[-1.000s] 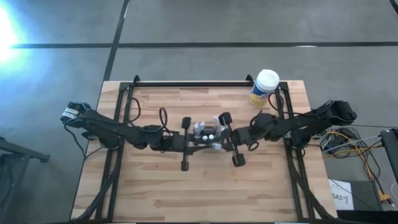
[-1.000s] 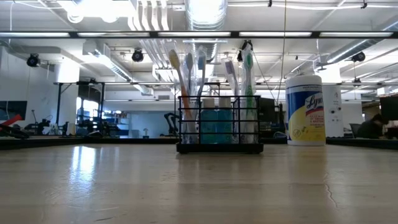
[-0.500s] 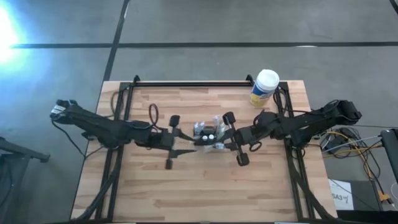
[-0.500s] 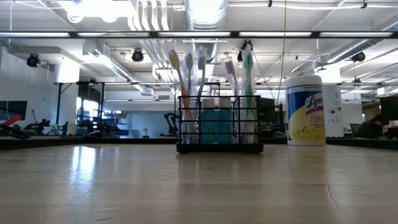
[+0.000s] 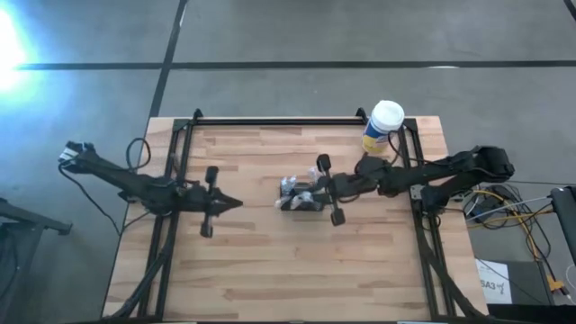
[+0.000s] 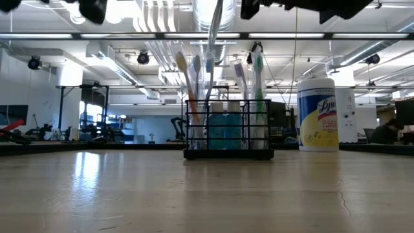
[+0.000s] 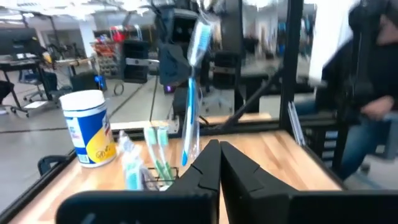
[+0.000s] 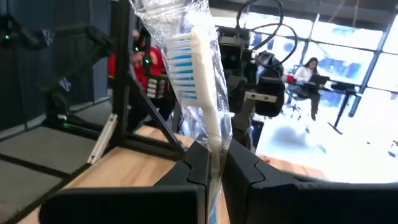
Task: Pick & Place toothbrushing station
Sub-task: Put the blue toothbrush into the wire organizer, then return to Home Position
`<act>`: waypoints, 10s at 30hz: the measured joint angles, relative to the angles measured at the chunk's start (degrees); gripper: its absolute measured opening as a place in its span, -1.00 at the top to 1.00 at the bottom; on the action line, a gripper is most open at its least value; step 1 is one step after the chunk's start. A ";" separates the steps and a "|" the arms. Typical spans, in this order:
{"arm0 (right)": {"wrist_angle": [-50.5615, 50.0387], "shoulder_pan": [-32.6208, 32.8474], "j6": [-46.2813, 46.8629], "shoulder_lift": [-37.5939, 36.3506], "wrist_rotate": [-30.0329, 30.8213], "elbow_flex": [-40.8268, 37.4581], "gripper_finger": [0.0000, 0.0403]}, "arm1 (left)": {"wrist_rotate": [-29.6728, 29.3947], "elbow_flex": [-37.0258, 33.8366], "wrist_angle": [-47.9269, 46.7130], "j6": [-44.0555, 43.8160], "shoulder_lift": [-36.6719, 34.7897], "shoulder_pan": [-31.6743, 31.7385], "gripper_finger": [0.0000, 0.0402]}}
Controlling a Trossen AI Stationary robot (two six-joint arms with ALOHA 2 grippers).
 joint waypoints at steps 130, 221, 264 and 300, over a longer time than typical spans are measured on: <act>-9.19 2.61 -0.66 2.76 18.53 3.48 0.08 | -2.38 -22.64 21.38 -3.19 -13.05 0.07 0.94; -4.62 -7.64 13.84 -49.48 3.55 -44.45 0.96 | -9.42 -25.72 -8.26 7.04 -37.35 3.65 1.00; -35.07 -24.18 15.09 -78.91 -5.28 -44.36 0.96 | -9.56 -25.03 -13.96 -0.37 -39.27 3.63 0.99; -34.48 -16.47 13.02 -78.60 1.79 -44.41 0.96 | -9.98 -25.85 -11.27 -0.58 -35.80 3.61 0.98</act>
